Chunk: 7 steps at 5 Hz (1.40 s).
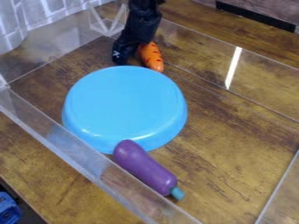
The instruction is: Move the carrot to the right side
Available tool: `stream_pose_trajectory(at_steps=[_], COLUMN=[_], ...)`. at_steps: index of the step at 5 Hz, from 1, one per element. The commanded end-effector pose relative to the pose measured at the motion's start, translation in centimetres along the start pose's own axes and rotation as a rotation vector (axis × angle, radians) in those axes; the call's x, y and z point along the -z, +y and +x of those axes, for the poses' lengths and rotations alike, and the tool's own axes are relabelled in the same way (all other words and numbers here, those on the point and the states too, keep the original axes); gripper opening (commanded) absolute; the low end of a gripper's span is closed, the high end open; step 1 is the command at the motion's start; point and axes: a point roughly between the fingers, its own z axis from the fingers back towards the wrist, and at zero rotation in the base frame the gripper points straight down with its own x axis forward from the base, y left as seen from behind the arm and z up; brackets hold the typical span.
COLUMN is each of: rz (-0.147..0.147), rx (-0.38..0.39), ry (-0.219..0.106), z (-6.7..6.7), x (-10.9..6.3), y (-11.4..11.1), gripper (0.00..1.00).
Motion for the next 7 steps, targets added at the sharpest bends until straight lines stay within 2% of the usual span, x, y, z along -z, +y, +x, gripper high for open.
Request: stream_pose_trajectory(at_steps=[1,2,4,6,7], rz=[0.054,0.067,0.082,0.098,0.079], rx=[0.022,0.052,0.078,0.129,0.061], ry=[-0.017,-0.023,-0.028,-0.033,-0.025], z=[0.3,0.3,2.1,1.5,2.1], x=[-3.0,-4.1,-6.3,-8.4,-8.0], y=[0.7,1.1,1.3,1.5,1.2], gripper=[0.00,0.00,0.00,0.00,0.00])
